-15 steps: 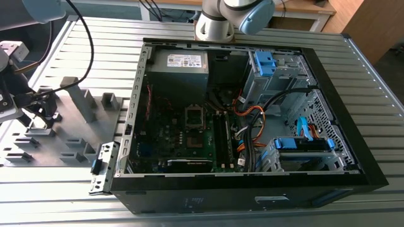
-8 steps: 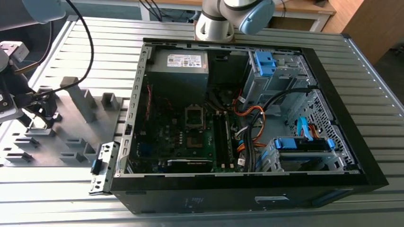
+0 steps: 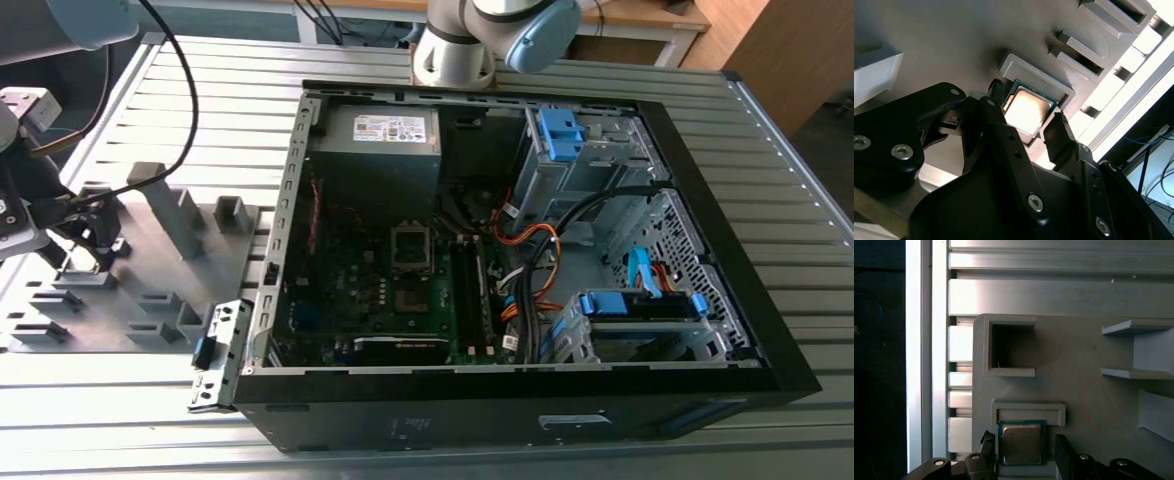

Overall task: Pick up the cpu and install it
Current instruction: 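Pick up the cpu and move it towards the insertion slot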

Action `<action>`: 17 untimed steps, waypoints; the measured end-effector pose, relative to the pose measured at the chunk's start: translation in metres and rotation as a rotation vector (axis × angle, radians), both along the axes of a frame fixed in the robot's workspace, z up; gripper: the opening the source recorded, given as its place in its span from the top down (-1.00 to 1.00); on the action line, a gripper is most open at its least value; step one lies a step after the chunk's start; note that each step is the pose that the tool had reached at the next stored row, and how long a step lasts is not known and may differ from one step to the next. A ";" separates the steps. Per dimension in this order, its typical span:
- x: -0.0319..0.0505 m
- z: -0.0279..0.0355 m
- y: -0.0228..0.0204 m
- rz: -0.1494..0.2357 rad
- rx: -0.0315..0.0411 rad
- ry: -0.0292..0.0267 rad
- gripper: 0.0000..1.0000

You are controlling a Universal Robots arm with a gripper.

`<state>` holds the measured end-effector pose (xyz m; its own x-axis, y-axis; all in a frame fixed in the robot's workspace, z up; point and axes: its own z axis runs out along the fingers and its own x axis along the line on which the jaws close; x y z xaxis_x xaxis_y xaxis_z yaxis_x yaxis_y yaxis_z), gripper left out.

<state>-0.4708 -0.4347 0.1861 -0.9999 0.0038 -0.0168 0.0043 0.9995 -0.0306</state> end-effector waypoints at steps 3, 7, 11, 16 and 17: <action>-0.0004 -0.0004 0.0002 0.004 0.0000 -0.0067 -0.18; -0.0023 -0.0009 0.0013 0.006 0.0000 -0.0131 -0.18; -0.0037 -0.0013 0.0018 0.007 0.0000 -0.0149 -0.18; -0.0045 -0.0023 0.0018 0.007 -0.0001 -0.0150 -0.18; -0.0045 -0.0024 0.0019 0.006 -0.0001 -0.0150 -0.18</action>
